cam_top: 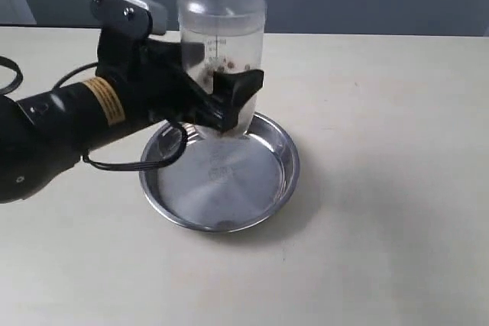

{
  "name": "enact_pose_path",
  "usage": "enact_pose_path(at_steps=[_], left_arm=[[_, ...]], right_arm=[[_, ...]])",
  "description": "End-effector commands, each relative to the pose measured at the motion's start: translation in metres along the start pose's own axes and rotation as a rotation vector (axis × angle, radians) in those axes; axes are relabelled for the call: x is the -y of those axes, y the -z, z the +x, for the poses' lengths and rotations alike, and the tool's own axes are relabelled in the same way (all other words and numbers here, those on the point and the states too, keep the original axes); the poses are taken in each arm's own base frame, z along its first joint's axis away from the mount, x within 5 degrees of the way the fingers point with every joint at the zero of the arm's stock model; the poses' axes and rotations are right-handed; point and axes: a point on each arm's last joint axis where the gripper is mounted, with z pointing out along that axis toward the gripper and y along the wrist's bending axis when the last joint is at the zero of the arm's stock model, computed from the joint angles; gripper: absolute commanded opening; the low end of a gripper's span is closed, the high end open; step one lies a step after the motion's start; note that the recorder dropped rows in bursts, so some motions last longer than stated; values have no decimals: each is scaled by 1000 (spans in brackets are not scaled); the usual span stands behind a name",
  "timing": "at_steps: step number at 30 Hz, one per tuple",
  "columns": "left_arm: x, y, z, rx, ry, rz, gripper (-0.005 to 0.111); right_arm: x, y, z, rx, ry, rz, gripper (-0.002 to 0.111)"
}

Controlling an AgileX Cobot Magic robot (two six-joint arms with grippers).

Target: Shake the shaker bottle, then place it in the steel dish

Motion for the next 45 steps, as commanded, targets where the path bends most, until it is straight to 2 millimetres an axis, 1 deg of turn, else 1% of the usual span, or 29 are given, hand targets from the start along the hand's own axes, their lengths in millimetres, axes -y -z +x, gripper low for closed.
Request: enact_pose_path(at_steps=[1, 2, 4, 5, 6, 7, 8, 9, 10, 11, 13, 14, 15, 16, 17, 18, 19, 21, 24, 25, 28, 30, 32, 34, 35, 40, 45], left_arm=[[-5, -3, 40, -48, 96, -16, 0], [-3, 0, 32, 28, 122, 6, 0], [2, 9, 6, 155, 121, 42, 0], [4, 11, -2, 155, 89, 51, 0], [3, 10, 0, 99, 52, 32, 0], [1, 7, 8, 28, 29, 10, 0], [-3, 1, 24, -56, 24, -15, 0], [-7, -4, 39, -104, 50, -34, 0], [-8, -6, 44, -87, 82, -30, 0], [-6, -6, 42, -35, 120, -4, 0], [0, 1, 17, 110, 138, 43, 0], [5, 4, 3, 154, 112, 68, 0], [6, 4, -1, 127, 42, 71, 0], [4, 1, 3, 62, -9, 49, 0], [0, -5, 17, -37, -16, 11, 0], [-6, -10, 31, -101, 7, -22, 0], [-11, -11, 48, -104, 33, -34, 0], [-12, -14, 58, -11, 12, -13, 0], [-19, -26, 78, -13, -25, -53, 0], [-23, -30, 86, 1, -27, -73, 0], [-29, -35, 99, 85, -18, -110, 0], [-33, -39, 111, 55, -11, -129, 0], [-34, -43, 118, 39, 25, -131, 0], [-35, -44, 123, 29, 82, -129, 0], [-35, -45, 124, 28, 84, -129, 0], [-29, -45, 124, 16, 62, -68, 0], [-26, -45, 118, 31, 51, -37, 1]], right_arm=[[0, 0, 0, 3, 3, 1, -1], [0, 0, 0, 5, 3, 3, -1], [1, 0, 0, 6, 3, 5, -1], [0, 0, 0, 3, 3, 1, -1], [0, 0, 0, 3, 3, 1, -1], [0, 0, 0, 3, 3, 1, -1], [0, 0, 0, 3, 3, 1, -1], [0, 0, 0, 3, 3, 1, -1], [0, 0, 0, 3, 3, 1, -1], [0, 0, 0, 3, 3, 1, -1], [0, 0, 0, 3, 3, 1, -1], [0, 0, 0, 5, 3, 3, -1], [0, 0, 0, 5, 3, 3, -1], [0, 0, 0, 3, 3, 1, -1], [0, 0, 0, 3, 3, 1, -1], [0, 0, 0, 4, 3, 2, -1], [0, 0, 0, 4, 3, 2, -1], [0, 0, 0, 4, 3, 2, -1], [0, 0, 0, 4, 3, 2, -1], [0, 0, 0, 4, 3, 2, -1], [0, 0, 0, 4, 3, 2, -1], [0, 0, 0, 4, 3, 2, -1], [0, 0, 0, 4, 3, 2, -1], [0, 0, 0, 4, 3, 2, -1], [0, 0, 0, 4, 3, 2, -1], [0, 0, 0, 6, 3, 4, -1], [0, 0, 0, 6, 3, 4, -1]])
